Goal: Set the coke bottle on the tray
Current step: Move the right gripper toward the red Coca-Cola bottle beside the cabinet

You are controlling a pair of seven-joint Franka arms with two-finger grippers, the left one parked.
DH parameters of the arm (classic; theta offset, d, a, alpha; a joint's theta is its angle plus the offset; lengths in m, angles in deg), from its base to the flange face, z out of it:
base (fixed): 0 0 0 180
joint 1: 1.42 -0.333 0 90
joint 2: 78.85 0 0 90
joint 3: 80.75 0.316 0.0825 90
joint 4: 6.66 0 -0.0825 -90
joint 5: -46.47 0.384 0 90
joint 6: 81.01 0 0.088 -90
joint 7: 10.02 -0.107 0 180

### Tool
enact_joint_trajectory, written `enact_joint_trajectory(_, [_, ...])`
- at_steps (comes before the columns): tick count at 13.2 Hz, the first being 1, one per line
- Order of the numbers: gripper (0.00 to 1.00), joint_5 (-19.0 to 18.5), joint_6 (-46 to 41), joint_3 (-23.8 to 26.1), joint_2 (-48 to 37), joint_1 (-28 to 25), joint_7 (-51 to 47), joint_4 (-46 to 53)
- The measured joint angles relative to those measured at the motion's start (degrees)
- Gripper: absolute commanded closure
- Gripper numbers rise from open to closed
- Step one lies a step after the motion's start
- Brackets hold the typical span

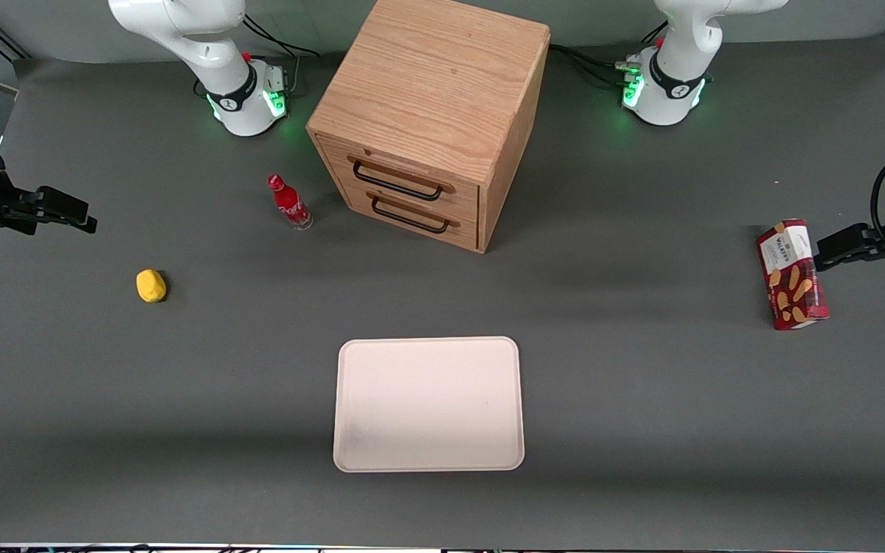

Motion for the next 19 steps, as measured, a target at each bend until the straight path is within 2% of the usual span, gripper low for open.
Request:
enact_joint_trajectory(6, [0.0,0.0,0.0,0.2,0.0,0.0,0.0,-0.6])
enact_joint_trajectory(11, [0.0,0.9,-1.0,6.1,-0.7,-0.3,-2.3,-3.5])
enact_joint_trajectory(15, [0.0,3.3,2.7,14.2,-7.2,-0.4,-6.3,-14.3])
enact_joint_trajectory(19, [0.0,6.9,10.4,20.1,-19.6,-0.5,-6.6,-32.4])
